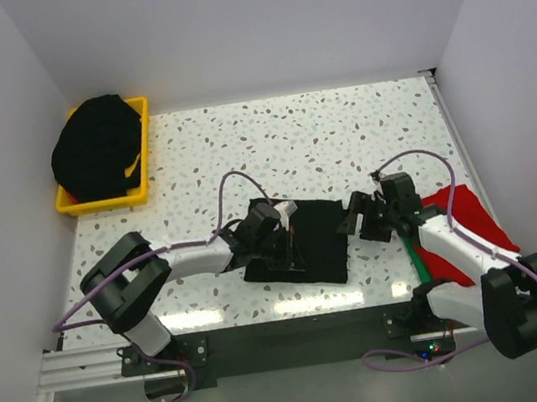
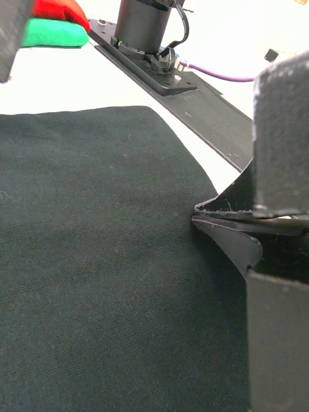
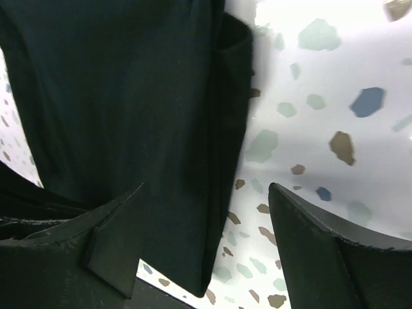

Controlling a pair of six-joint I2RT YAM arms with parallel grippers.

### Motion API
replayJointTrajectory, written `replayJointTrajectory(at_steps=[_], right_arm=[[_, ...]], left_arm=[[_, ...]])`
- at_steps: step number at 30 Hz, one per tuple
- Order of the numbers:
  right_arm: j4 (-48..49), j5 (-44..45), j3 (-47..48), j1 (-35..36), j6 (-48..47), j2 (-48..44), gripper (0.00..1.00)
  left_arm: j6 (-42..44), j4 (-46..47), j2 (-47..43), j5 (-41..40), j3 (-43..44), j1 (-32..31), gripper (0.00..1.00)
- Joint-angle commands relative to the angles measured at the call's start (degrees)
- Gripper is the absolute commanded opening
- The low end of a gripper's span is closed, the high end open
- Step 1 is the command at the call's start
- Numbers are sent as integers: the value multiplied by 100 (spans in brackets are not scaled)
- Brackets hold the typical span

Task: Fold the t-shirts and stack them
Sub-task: Neatly place the folded tshirt to the corner

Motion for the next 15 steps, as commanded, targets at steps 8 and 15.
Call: replayJointTrajectory(at_steps=[8, 15], right_arm=[[715, 996, -57, 776, 530, 778, 71], [848, 1285, 40, 1154, 741, 1201, 56]], left_arm=[[174, -91, -80, 62, 268, -38, 0], [218, -215, -124, 1, 312, -38, 0]])
